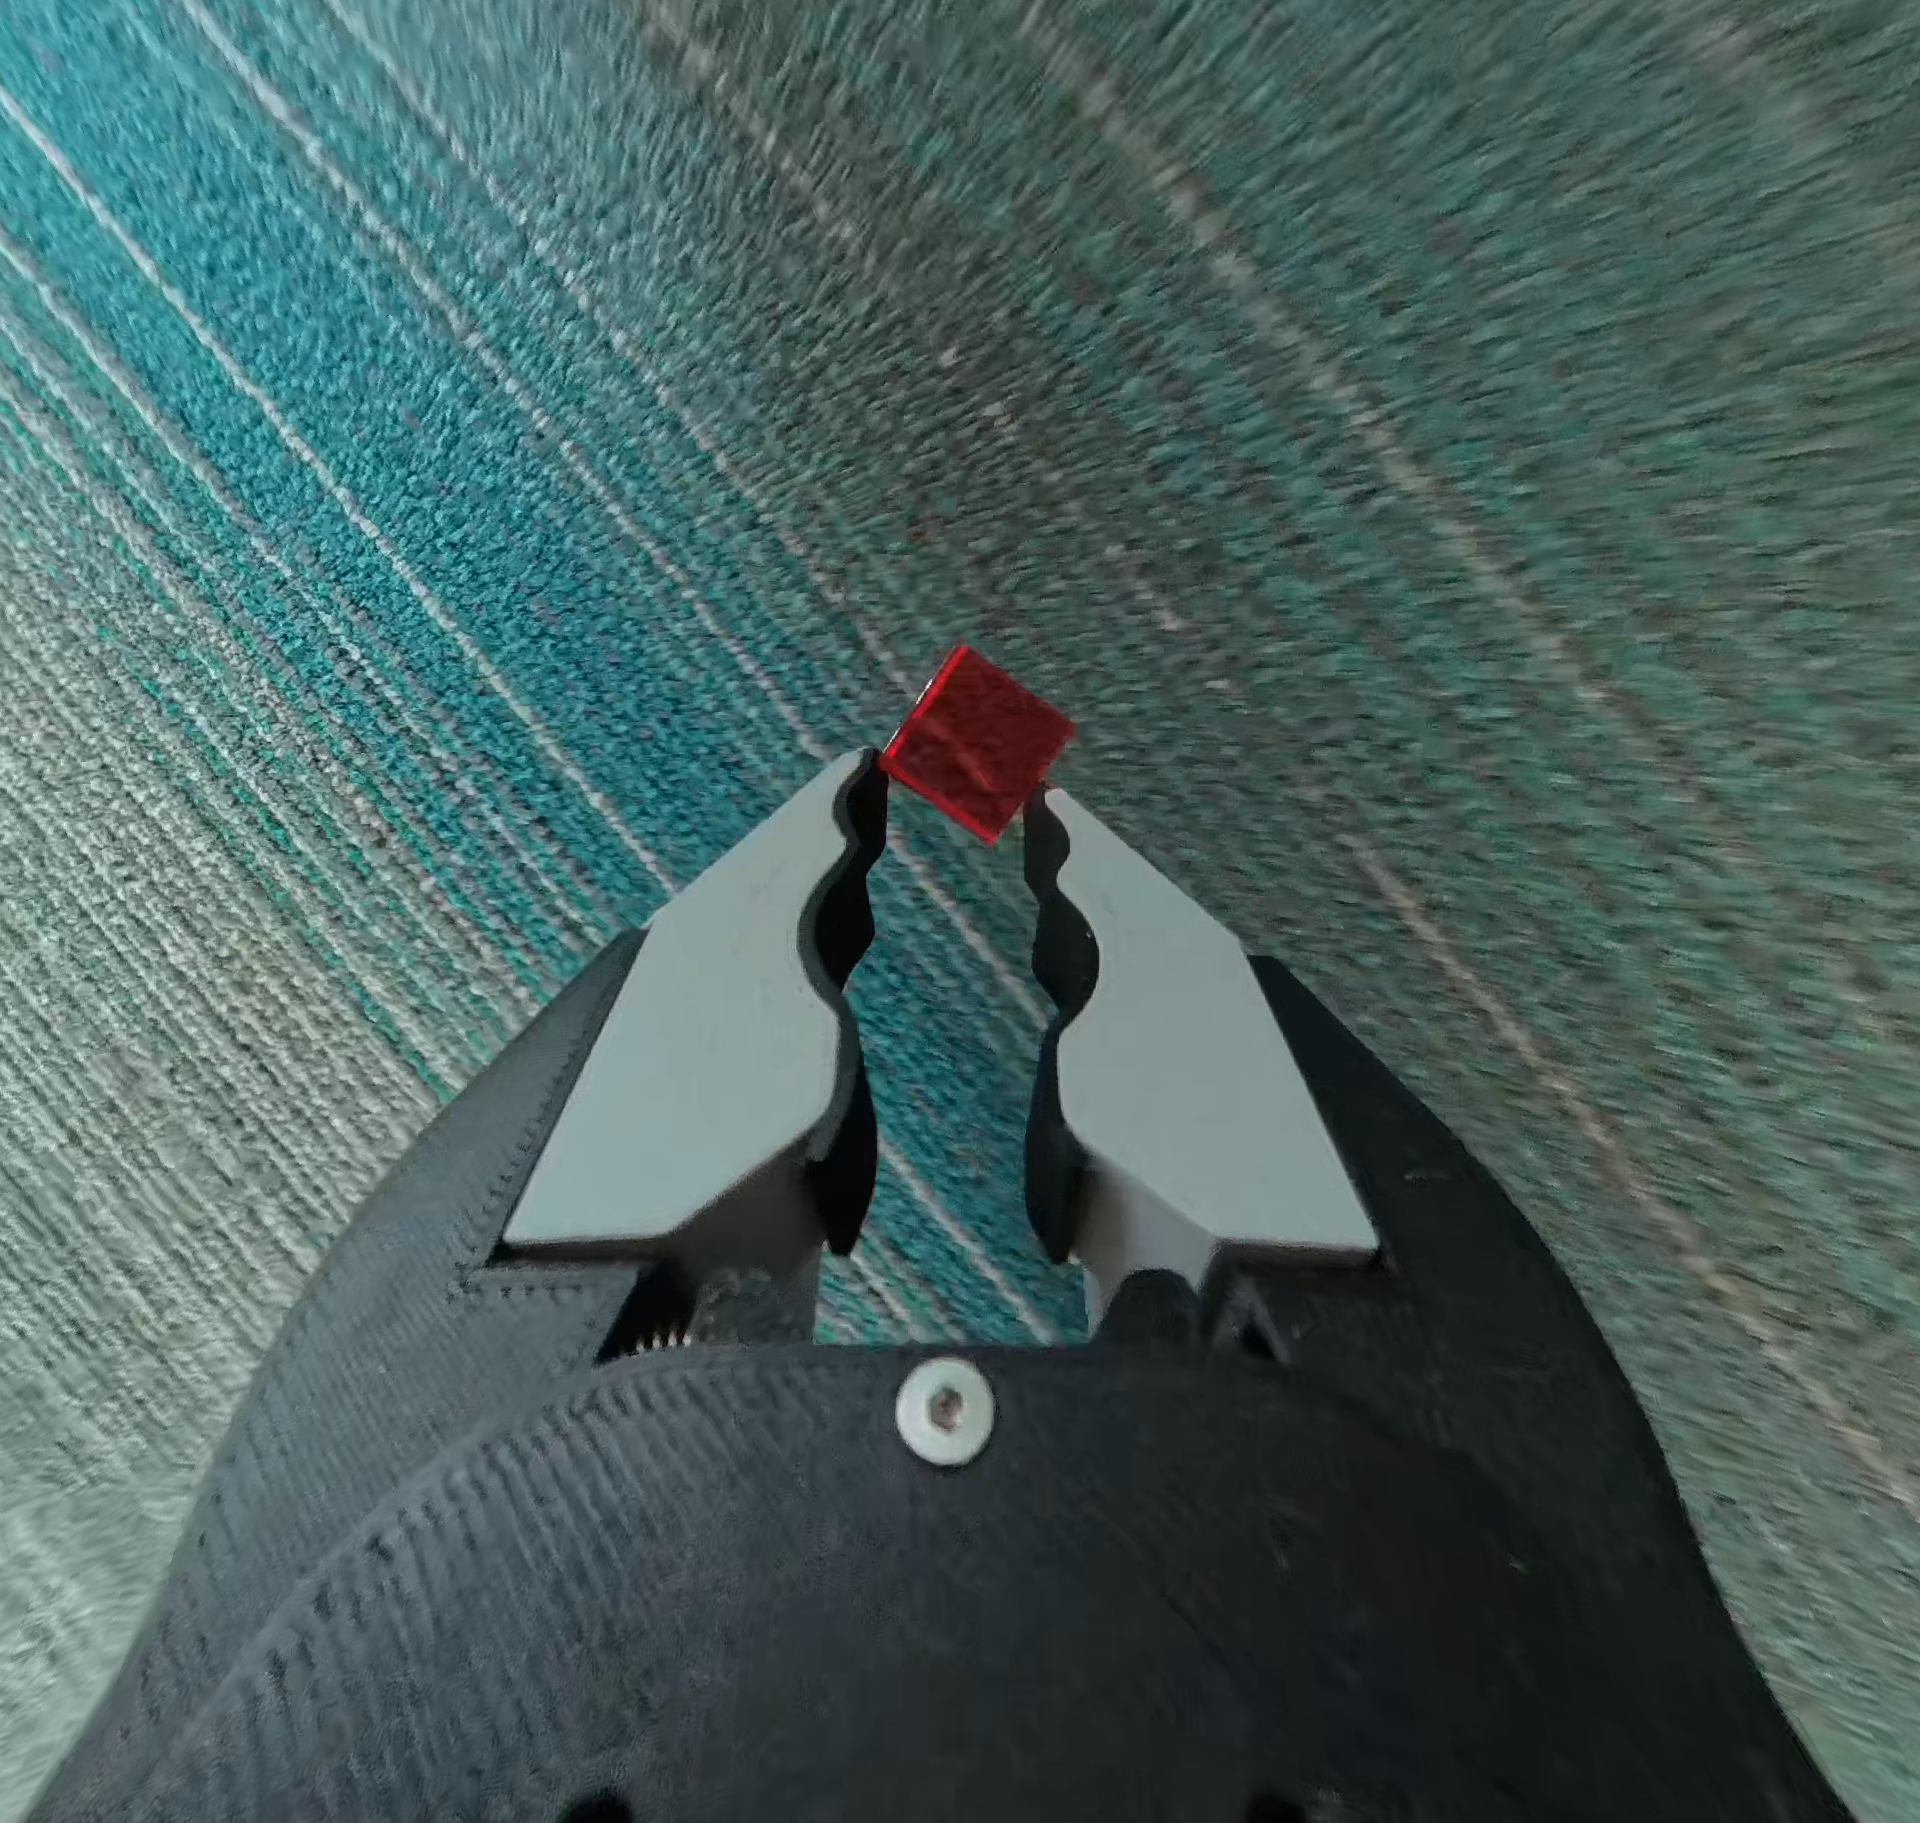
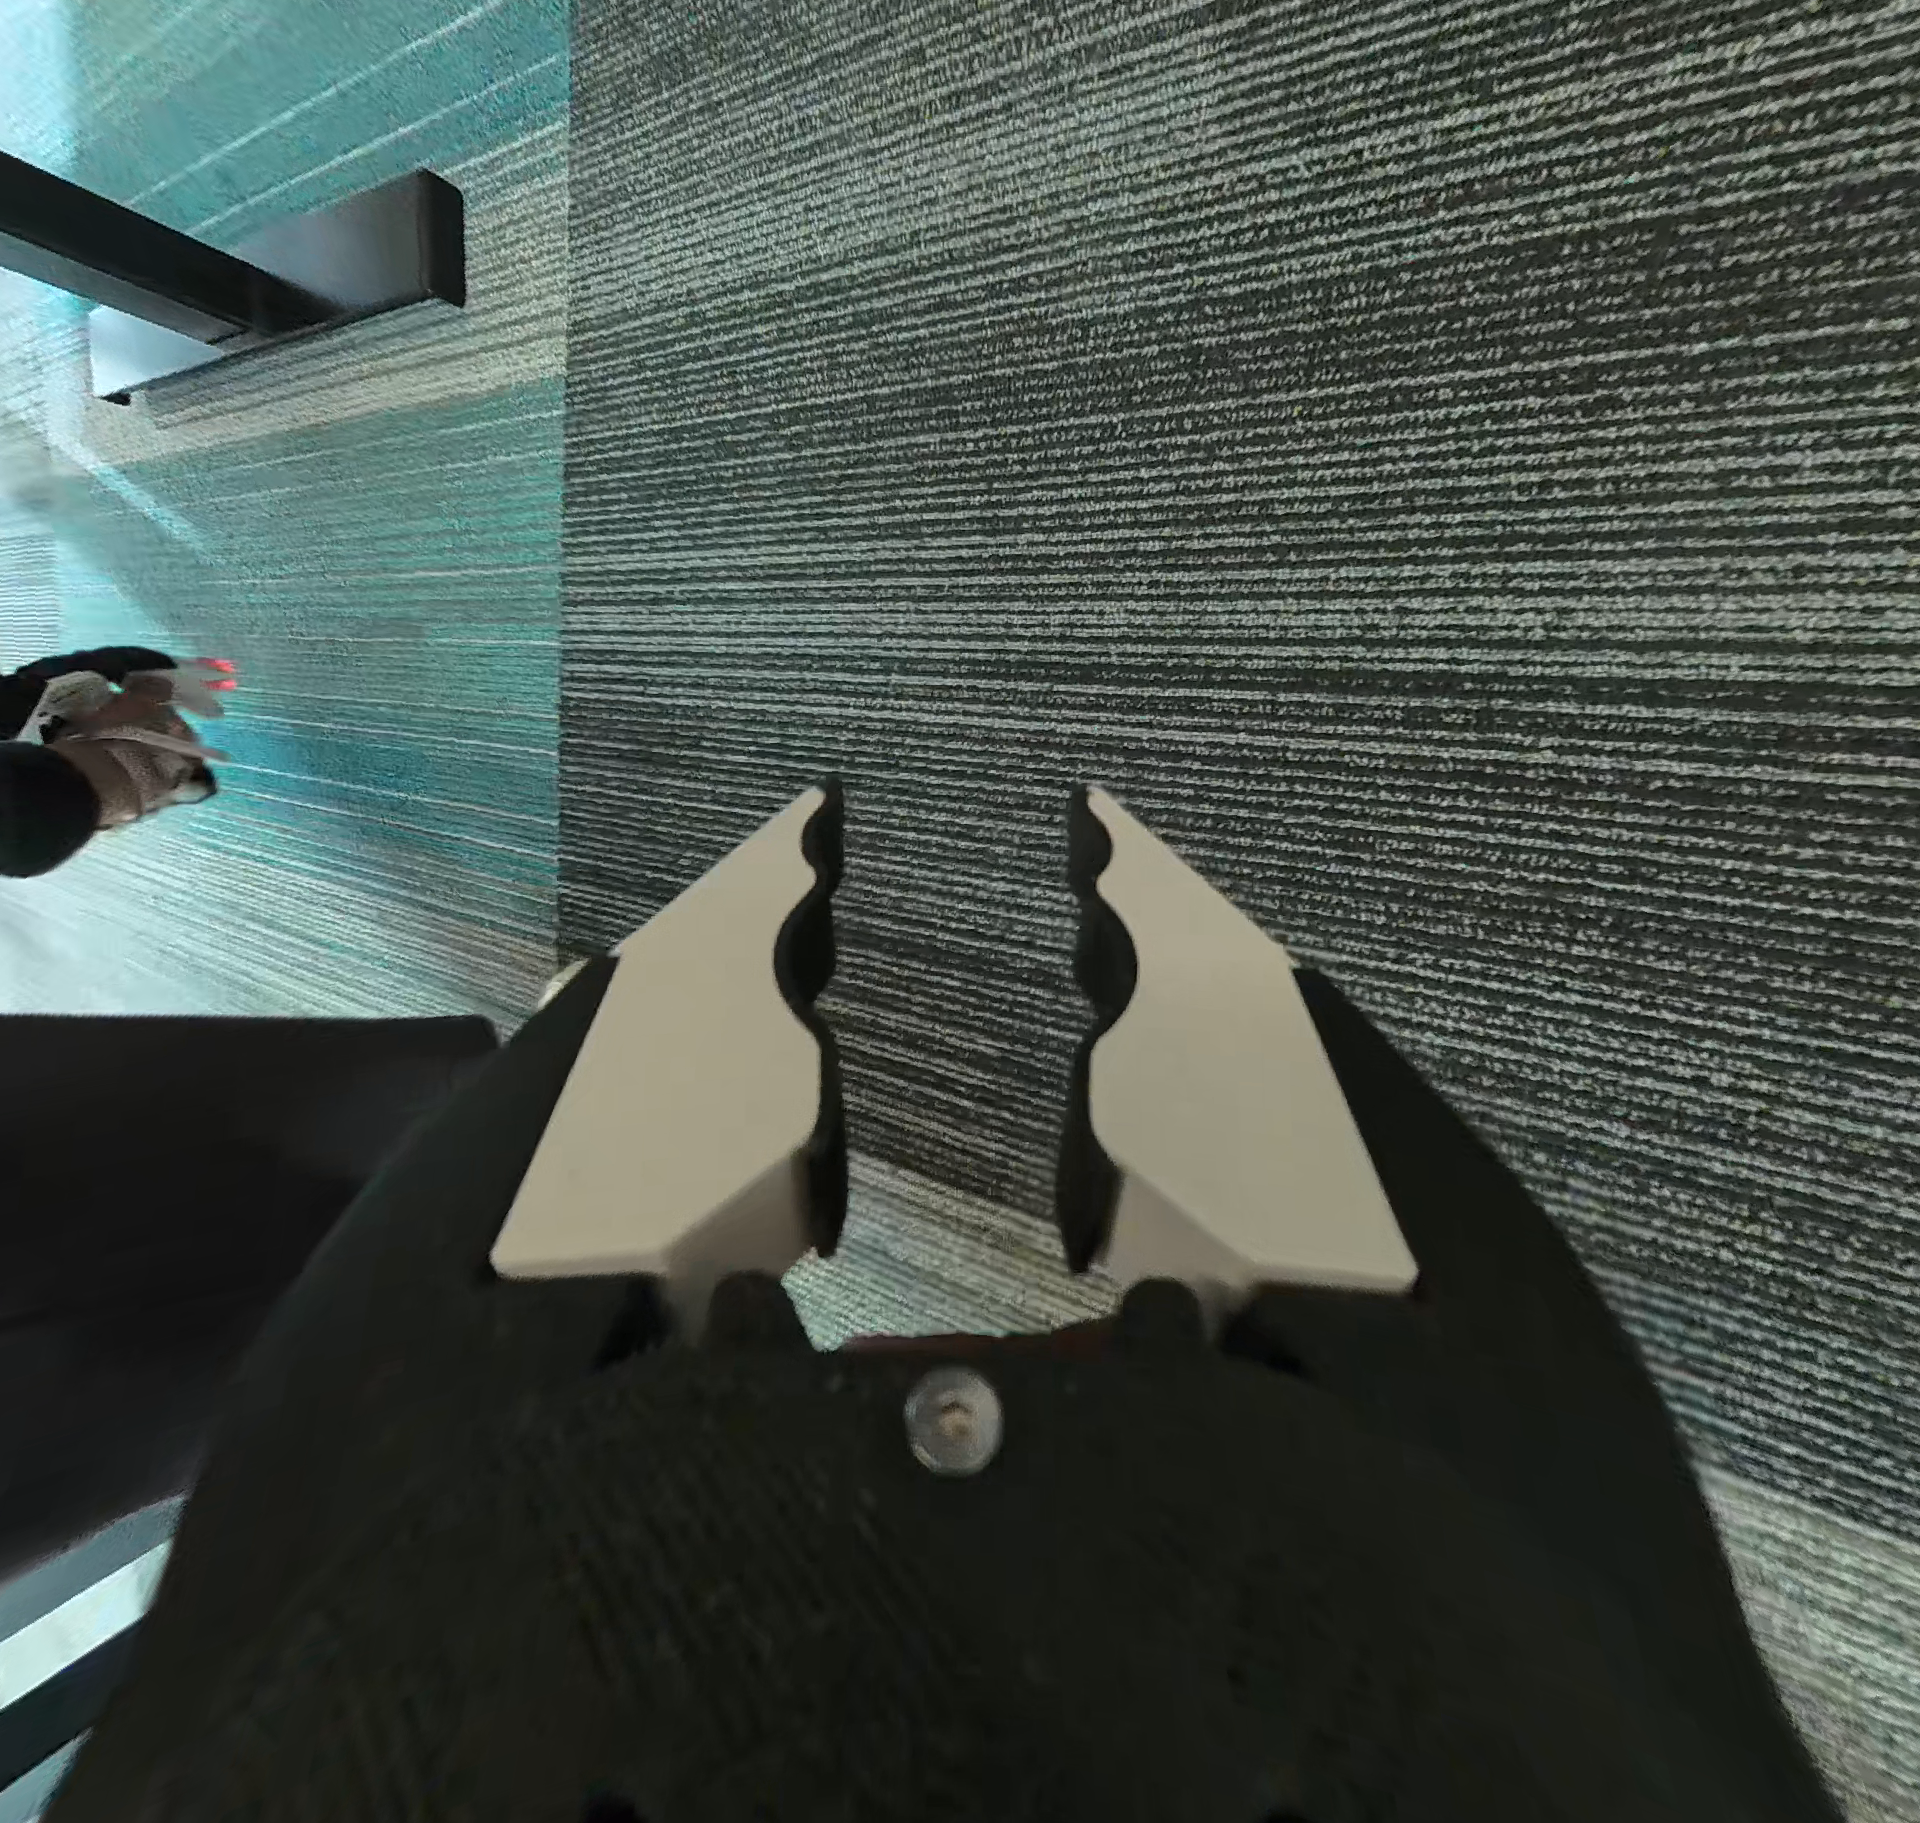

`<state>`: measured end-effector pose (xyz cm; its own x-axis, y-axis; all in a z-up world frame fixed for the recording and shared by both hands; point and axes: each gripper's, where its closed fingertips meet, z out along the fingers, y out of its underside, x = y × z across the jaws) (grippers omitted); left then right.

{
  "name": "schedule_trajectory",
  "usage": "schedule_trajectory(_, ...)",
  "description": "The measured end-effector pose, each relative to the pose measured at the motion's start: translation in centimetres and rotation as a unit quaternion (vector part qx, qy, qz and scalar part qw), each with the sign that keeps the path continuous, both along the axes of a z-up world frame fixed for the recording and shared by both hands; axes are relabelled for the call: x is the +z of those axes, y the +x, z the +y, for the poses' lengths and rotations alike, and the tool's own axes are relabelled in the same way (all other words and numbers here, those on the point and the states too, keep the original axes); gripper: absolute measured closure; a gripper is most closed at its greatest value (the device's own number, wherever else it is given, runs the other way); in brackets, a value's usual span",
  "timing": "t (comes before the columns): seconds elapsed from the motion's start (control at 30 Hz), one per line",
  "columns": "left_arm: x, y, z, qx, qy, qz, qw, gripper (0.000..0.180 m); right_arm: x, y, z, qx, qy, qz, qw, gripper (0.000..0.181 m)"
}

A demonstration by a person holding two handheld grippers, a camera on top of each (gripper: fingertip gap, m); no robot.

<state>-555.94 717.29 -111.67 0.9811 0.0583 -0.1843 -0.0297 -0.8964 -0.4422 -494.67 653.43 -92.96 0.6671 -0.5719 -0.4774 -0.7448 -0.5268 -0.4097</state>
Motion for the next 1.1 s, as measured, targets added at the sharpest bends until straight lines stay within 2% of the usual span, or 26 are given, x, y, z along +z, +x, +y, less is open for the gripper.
schedule_trajectory(0.1, 1.9, 5.0, -3.1, 0.013, 0.036, -0.029, 0.999, 0.156, 2.6, 0.0, -1.4, -0.003, 0.015, 0.011, 1.000, 0.139)
schedule_trajectory(0.13, 2.5, 7.0, -5.2, 0.000, 0.040, -0.017, 0.999, 0.157, 3.7, 0.1, -2.4, -0.001, 0.016, 0.007, 1.000, 0.140)
schedule_trajectory(0.17, 3.2, 9.3, -7.4, -0.043, 0.036, 0.024, 0.998, 0.156, 4.9, 0.6, -3.8, 0.002, 0.015, -0.001, 1.000, 0.141)
schedule_trajectory(0.2, 4.5, 13.1, -9.2, -0.131, 0.049, 0.077, 0.987, 0.157, 6.1, 1.2, -5.5, 0.004, 0.012, -0.012, 1.000, 0.142)
schedule_trajectory(0.23, 5.3, 18.4, -11.7, -0.228, 0.045, 0.095, 0.968, 0.157, 7.2, 1.8, -7.5, 0.009, 0.010, -0.019, 1.000, 0.143)
schedule_trajectory(0.3, 7.4, 29.4, -18.4, -0.395, 0.029, 0.094, 0.913, 0.156, 8.9, 3.1, -12.1, 0.017, 0.002, -0.023, 1.000, 0.145)
schedule_trajectory(0.33, 9.0, 34.0, -21.8, -0.445, 0.025, 0.086, 0.891, 0.156, 9.5, 3.8, -14.5, 0.017, -0.001, -0.016, 1.000, 0.146)
schedule_trajectory(0.4, 13.3, 40.7, -27.4, -0.470, 0.027, 0.062, 0.880, 0.156, 11.4, 5.7, -18.1, 0.027, 0.005, 0.005, 1.000, 0.150)
schedule_trajectory(0.47, 19.3, 45.7, -31.7, -0.439, 0.042, 0.028, 0.897, 0.156, 15.4, 8.7, -19.5, 0.113, 0.019, -0.032, 0.993, 0.160)
schedule_trajectory(0.57, 32.8, 52.8, -39.5, -0.370, 0.100, -0.061, 0.922, 0.155, 23.9, 13.9, -19.5, 0.305, 0.036, -0.160, 0.938, 0.167)
schedule_trajectory(0.63, 43.9, 56.4, -45.1, -0.321, 0.143, -0.122, 0.928, 0.156, 31.5, 16.2, -18.7, 0.380, 0.087, -0.157, 0.907, 0.169)
schedule_trajectory(0.7, 54.3, 58.3, -49.4, -0.275, 0.173, -0.161, 0.932, 0.156, 38.9, 18.1, -18.1, 0.445, 0.095, -0.135, 0.880, 0.163)
schedule_trajectory(0.8, 65.4, 58.7, -53.9, -0.192, 0.159, -0.228, 0.941, 0.156, 46.4, 21.9, -18.1, 0.479, 0.006, -0.126, 0.869, 0.154)
schedule_trajectory(0.87, 68.6, 58.1, -55.5, -0.148, 0.123, -0.260, 0.946, 0.156, 50.3, 24.0, -17.2, 0.452, -0.031, -0.120, 0.884, 0.157)
schedule_trajectory(0.93, 69.5, 56.6, -55.8, -0.121, 0.096, -0.264, 0.952, 0.156, 53.0, 25.7, -14.6, 0.422, -0.039, -0.150, 0.893, 0.160)
schedule_trajectory(1.1, 70.8, 52.4, -50.4, -0.067, 0.095, -0.314, 0.942, 0.155, 55.7, 26.5, -3.7, 0.453, -0.041, -0.225, 0.862, 0.154)
